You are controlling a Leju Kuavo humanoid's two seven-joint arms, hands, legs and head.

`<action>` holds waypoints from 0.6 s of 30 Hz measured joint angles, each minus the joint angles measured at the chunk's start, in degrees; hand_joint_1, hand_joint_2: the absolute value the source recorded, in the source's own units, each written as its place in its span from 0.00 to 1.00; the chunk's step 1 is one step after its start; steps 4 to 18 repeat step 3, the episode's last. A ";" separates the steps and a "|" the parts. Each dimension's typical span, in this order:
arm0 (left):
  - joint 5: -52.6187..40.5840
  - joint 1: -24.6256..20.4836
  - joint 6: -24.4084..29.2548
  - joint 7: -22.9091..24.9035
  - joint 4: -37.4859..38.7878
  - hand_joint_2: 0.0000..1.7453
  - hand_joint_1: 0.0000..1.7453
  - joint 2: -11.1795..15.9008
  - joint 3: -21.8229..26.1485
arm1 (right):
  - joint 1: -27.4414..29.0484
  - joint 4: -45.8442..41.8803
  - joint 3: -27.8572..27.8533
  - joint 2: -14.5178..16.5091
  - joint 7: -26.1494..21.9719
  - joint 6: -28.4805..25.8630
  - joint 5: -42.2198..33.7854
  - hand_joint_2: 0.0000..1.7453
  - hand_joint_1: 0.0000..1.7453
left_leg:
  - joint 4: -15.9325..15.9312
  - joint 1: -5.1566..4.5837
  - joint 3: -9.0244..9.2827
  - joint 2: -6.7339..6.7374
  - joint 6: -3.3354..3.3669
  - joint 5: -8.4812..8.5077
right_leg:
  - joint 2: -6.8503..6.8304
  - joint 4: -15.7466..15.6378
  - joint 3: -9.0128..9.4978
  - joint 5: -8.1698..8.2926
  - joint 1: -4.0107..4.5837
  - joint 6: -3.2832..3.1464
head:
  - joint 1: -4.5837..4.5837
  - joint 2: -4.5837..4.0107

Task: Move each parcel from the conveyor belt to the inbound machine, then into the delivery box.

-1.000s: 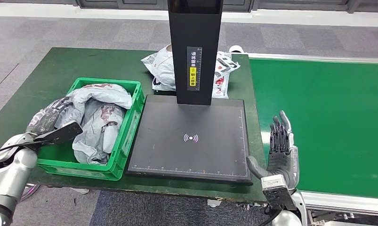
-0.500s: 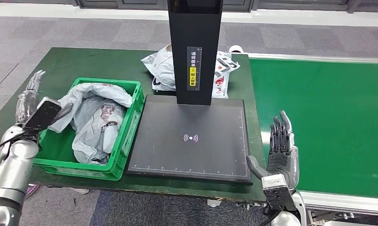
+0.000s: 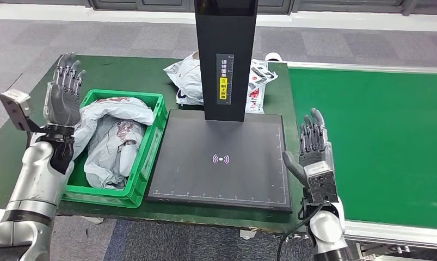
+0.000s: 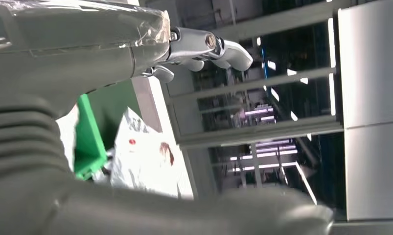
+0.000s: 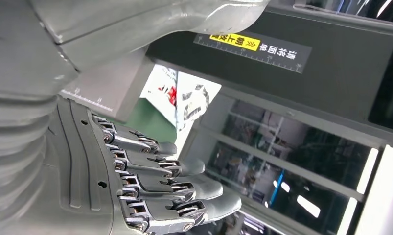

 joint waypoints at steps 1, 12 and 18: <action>-0.28 -1.07 0.32 -0.08 1.26 0.25 0.00 -0.58 -0.50 | -0.73 1.11 0.00 0.00 -0.28 0.12 -0.57 1.00 0.00 | 0.00 0.00 0.00 -0.01 0.00 0.01 | 0.00 0.00 0.00 0.01 0.00 0.00 | 0.00 0.00; -1.08 -2.54 1.18 -0.33 3.20 0.67 0.00 -1.67 -1.33 | -1.83 2.73 0.00 0.00 -0.94 -0.09 -1.03 1.00 0.00 | 0.00 -0.01 -0.01 -0.01 -0.01 0.02 | 0.00 0.00 0.00 0.02 0.00 0.00 | 0.01 0.00; -1.08 -2.54 1.18 -0.33 3.20 0.67 0.00 -1.67 -1.33 | -1.83 2.73 0.00 0.00 -0.94 -0.09 -1.03 1.00 0.00 | 0.00 -0.01 -0.01 -0.01 -0.01 0.02 | 0.00 0.00 0.00 0.02 0.00 0.00 | 0.01 0.00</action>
